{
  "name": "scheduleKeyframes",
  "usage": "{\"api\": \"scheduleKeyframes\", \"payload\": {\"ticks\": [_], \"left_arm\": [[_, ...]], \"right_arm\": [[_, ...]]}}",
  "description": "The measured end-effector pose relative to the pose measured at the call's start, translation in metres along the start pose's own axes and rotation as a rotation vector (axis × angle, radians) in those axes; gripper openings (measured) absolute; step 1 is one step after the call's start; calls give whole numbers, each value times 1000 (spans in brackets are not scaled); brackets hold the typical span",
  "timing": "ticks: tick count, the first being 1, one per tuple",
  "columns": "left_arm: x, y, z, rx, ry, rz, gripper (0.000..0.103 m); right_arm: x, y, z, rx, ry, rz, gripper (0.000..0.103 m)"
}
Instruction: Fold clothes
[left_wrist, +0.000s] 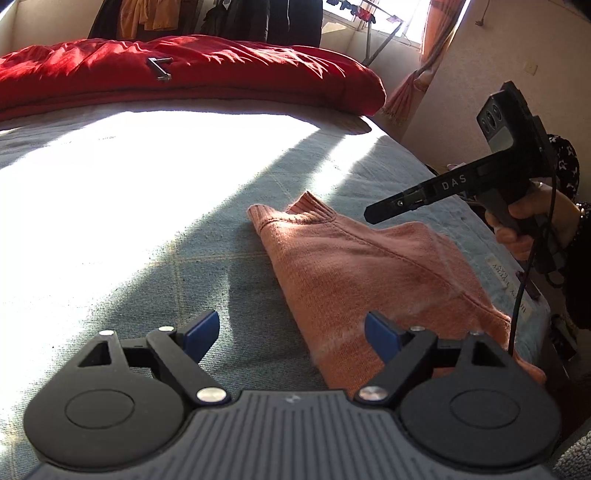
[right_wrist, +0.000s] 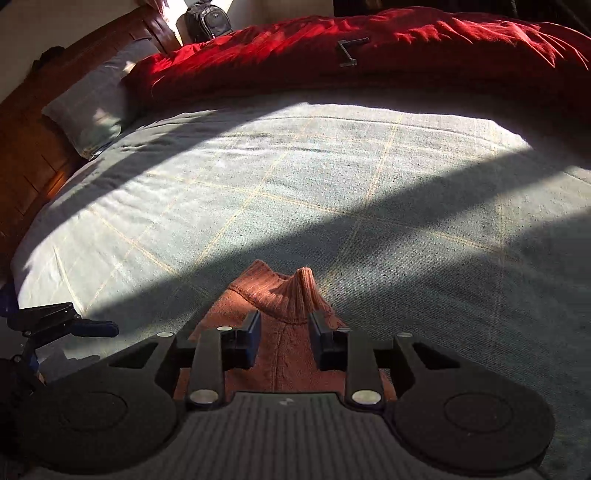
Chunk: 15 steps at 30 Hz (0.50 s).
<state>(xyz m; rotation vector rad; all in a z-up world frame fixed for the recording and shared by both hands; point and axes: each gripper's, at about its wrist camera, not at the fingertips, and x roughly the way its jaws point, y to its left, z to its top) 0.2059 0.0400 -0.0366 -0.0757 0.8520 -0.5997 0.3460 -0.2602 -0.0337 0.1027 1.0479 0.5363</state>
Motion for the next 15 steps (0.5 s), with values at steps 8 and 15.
{"api": "scheduleKeyframes", "payload": {"ticks": [8,15], "left_arm": [[-5,-5,2,91,25,-60,86],[7,-7,15,138,48,-134,86]], "right_arm": [[0,-28,-24,158,-68,-214,32],[-61,9,-56,132,-120,-303,45]]}}
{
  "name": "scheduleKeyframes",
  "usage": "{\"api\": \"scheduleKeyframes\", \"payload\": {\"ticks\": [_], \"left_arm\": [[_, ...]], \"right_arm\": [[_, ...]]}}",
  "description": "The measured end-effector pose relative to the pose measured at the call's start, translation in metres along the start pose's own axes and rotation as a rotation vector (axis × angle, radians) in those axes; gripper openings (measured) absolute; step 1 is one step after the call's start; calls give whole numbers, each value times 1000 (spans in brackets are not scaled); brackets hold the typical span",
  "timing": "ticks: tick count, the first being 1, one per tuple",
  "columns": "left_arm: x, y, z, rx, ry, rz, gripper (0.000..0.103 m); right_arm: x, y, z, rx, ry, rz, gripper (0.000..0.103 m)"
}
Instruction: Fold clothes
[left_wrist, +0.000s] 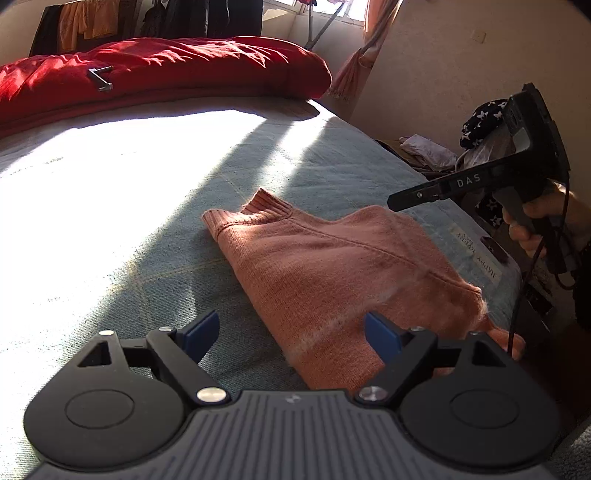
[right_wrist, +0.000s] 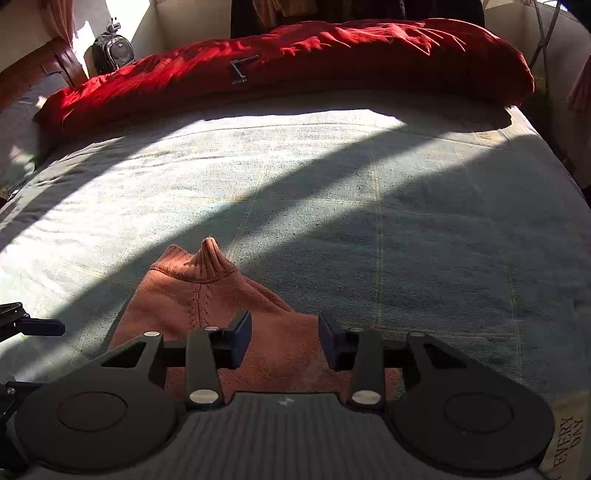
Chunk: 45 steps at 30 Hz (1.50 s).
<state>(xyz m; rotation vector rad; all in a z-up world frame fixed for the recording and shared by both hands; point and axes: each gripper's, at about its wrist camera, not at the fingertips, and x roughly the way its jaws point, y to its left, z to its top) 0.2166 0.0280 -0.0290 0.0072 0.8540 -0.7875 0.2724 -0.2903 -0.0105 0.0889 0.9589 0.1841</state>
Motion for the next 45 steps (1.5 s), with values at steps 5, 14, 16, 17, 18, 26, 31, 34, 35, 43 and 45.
{"api": "scheduleKeyframes", "payload": {"ticks": [5,14,16,17,18,26,31,34,35,43,45], "left_arm": [[15,-18,13,54,21,-53,86],[34,-61,19,100,26,-119,86],[39,-69,15,90,41,-99,86],[42,-73,12,83,50,-87,86],[44,-76,9,81,55,-70,87],[37,-109,-9,50,69,165,92],[35,-130,-2,6,17,208,92],[47,-142,-2,-13,33,223,92],[52,-144,-5,-23,51,232,92],[30,-153,-19,-77,45,355,92],[25,-148,-13,-110,28,352,92]], "right_arm": [[-20,4,-22,42,0,-5,47],[-11,-6,-48,82,23,45,49],[-6,-12,-53,81,28,63,50],[-4,-15,-55,82,30,76,50],[-2,-18,-56,80,30,92,50],[-16,-51,-67,-22,-29,189,51],[-39,-60,-69,-195,-92,270,56],[-33,-53,-76,-258,-60,404,56],[-29,-50,-80,-284,-36,435,56],[-36,-76,-107,-261,-55,485,63],[-44,-89,-109,-212,-91,450,73]]}}
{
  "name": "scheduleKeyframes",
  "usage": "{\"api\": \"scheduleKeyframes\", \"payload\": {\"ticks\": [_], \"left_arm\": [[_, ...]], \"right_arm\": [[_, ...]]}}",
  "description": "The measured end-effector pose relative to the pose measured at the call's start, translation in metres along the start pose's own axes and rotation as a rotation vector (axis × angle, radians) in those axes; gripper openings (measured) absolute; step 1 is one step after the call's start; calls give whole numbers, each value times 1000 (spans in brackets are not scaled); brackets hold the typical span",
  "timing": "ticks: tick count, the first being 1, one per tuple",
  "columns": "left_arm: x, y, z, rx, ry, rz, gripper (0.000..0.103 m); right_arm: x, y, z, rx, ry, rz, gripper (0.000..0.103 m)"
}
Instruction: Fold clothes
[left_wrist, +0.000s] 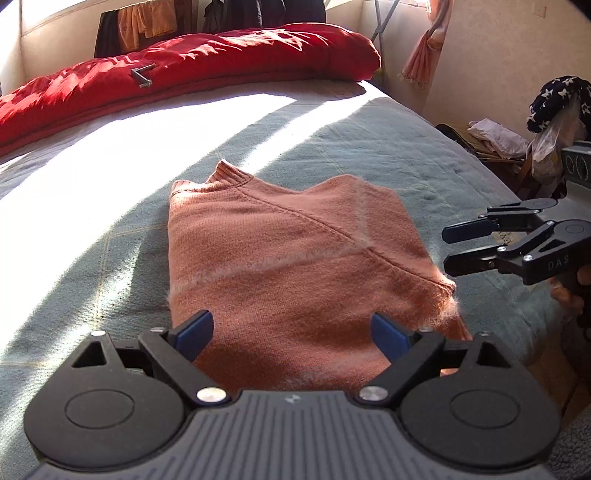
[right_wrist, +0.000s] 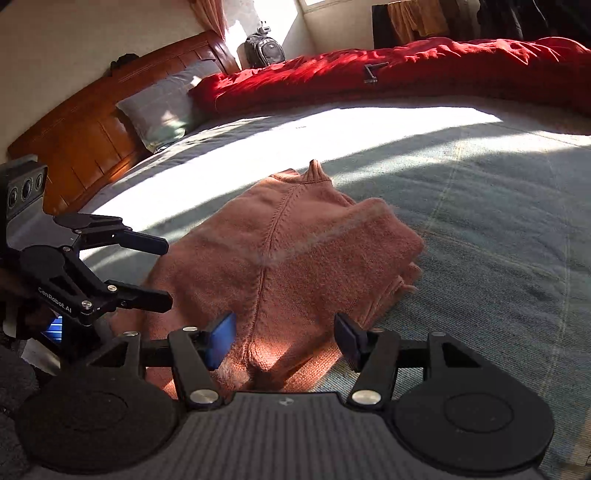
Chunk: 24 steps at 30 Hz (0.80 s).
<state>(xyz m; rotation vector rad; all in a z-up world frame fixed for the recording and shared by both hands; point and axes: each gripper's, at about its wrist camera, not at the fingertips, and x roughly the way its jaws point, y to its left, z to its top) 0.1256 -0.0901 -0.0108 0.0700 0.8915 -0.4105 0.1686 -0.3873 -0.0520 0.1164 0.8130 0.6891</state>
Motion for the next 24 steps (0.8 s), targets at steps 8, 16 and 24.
{"api": "scheduleKeyframes", "payload": {"ticks": [8,16,24], "left_arm": [[25,10,24,-65,39,-2,92],[23,24,21,-158,25,-2,92],[3,61,3,-284,-4,-3,92]], "right_arm": [[-8,-47,-30,315,-113,48,82],[20,-71,-36,567,-46,209,90],[52,-78,-15,707,53,274,94]]}}
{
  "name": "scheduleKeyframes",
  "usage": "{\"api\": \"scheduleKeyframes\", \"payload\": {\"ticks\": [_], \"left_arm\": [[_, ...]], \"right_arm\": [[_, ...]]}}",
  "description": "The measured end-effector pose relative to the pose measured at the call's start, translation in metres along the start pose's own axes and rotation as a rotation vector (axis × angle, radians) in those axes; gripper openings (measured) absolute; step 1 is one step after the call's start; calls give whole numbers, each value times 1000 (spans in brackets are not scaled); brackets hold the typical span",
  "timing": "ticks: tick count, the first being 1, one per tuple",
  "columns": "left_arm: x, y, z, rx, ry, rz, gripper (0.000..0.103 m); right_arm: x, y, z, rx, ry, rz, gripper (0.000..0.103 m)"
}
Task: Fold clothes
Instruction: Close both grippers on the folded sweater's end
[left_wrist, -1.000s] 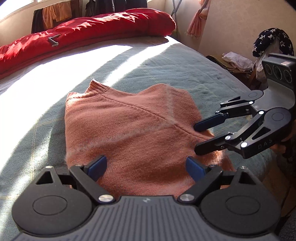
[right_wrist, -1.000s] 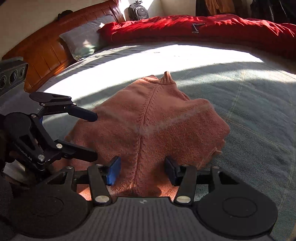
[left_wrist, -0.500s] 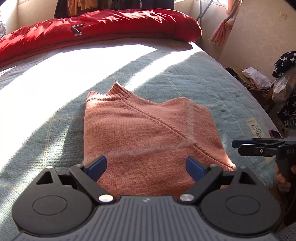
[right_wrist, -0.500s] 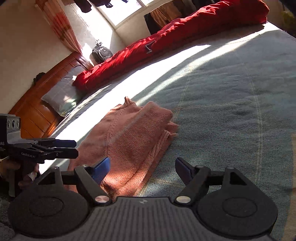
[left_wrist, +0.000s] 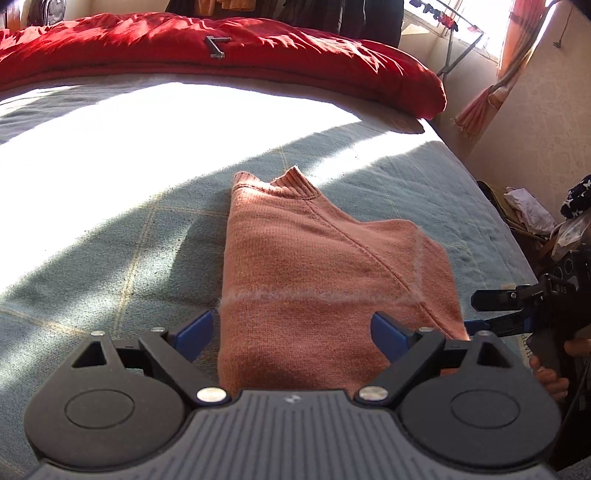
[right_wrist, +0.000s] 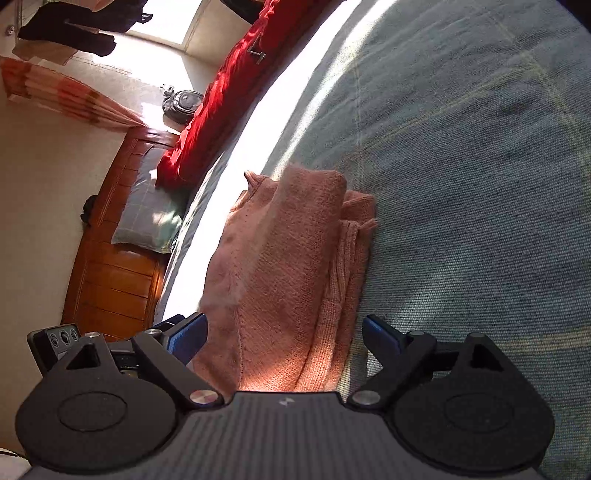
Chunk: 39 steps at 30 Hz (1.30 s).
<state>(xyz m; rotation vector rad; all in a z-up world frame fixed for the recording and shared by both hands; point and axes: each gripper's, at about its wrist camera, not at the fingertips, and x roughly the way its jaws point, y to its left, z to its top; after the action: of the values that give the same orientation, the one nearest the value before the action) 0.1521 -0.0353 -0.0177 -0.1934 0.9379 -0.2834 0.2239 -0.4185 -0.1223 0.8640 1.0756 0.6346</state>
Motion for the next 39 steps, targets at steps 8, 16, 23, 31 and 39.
{"api": "scheduleKeyframes", "payload": {"ticks": [8,16,23,31,39], "left_arm": [[19,50,6,-101,43,-177,92],[91,94,33,-186,248,-495,92],[117,106,29,-243,380,-681,92],[142,85,42,-261,392,-658,90],[134,84,38,-313,336,-589,79]], "right_arm": [[21,-1,-3,79,-39,-28,100],[43,4,5,104,-140,-37,103],[48,18,-33,93,-131,-70,103],[60,-3,2,159,-135,19,103],[52,-14,0,108,-126,101,103]]}}
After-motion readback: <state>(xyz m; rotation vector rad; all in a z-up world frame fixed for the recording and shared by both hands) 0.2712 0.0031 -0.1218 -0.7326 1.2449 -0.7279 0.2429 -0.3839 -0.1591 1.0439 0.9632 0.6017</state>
